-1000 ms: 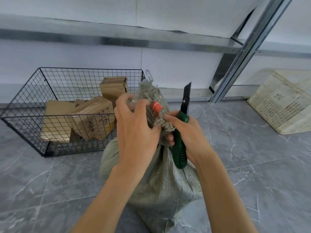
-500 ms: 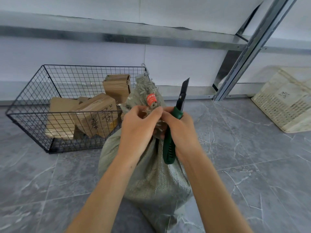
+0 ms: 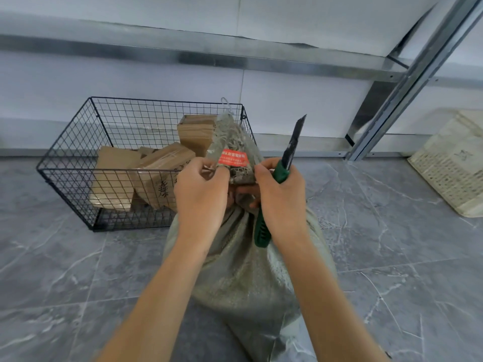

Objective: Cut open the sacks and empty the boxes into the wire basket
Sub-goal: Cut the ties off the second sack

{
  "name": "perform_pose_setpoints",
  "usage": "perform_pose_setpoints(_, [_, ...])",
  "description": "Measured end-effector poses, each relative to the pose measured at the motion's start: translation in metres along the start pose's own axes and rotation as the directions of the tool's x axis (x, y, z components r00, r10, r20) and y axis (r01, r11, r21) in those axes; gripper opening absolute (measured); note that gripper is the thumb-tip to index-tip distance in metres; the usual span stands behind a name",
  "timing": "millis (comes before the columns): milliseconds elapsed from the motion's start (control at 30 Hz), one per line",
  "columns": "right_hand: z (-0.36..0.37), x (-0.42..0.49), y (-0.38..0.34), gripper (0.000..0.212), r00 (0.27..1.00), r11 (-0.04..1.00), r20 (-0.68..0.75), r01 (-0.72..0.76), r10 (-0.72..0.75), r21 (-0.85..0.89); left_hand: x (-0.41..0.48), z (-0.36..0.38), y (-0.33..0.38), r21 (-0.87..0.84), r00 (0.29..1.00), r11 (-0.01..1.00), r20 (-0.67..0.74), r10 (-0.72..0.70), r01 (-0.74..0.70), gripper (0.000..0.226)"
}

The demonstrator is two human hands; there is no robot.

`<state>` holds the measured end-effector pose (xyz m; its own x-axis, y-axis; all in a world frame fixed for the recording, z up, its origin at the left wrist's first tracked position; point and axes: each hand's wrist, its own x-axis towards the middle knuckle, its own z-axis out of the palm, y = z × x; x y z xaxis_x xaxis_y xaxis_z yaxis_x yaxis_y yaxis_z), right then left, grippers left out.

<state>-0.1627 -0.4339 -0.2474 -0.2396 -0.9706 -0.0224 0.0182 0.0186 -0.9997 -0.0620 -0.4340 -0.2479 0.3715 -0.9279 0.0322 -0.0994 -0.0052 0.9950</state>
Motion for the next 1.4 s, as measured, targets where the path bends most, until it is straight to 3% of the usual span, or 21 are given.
perform_pose_setpoints(133, [-0.004,-0.004,0.005,0.009,0.998,0.98,0.045,0.052,-0.044,-0.19,-0.001,-0.004,-0.003,0.084,0.996,0.994,-0.041,0.08,-0.076,0.011])
perform_pose_setpoints(267, [-0.009,-0.011,0.001,0.015,0.985,0.939,0.138,0.145,-0.106,-0.312,-0.001,-0.003,-0.004,0.105,0.996,0.99,-0.014,0.092,-0.09,0.011])
perform_pose_setpoints(467, [-0.013,-0.022,-0.006,0.013,0.889,0.954,0.435,-0.01,0.145,-0.298,0.007,-0.002,-0.002,-0.05,0.994,0.994,0.062,-0.089,0.092,0.005])
perform_pose_setpoints(567, [-0.018,-0.025,-0.007,0.015,0.857,0.941,0.483,-0.005,0.178,-0.339,0.007,-0.001,-0.001,-0.097,0.989,0.987,0.088,-0.122,0.13,0.003])
perform_pose_setpoints(733, [-0.026,-0.032,-0.011,0.019,0.829,0.925,0.522,0.019,0.198,-0.381,0.008,0.004,-0.004,-0.14,0.984,0.977,0.106,-0.146,0.16,0.019])
perform_pose_setpoints(1000, [-0.04,-0.037,-0.014,0.026,0.81,0.932,0.507,-0.126,0.295,-0.341,0.012,0.008,-0.007,-0.136,0.965,0.971,0.203,-0.168,0.198,0.032])
perform_pose_setpoints(1133, [-0.049,-0.04,-0.014,0.029,0.783,0.919,0.507,-0.206,0.36,-0.335,0.009,0.011,-0.007,-0.123,0.965,0.979,0.231,-0.129,0.16,0.019])
perform_pose_setpoints(1400, [-0.048,-0.043,-0.016,0.032,0.714,0.878,0.546,-0.47,0.438,-0.089,-0.004,0.016,-0.005,-0.066,0.978,0.998,0.207,0.011,0.003,0.011])
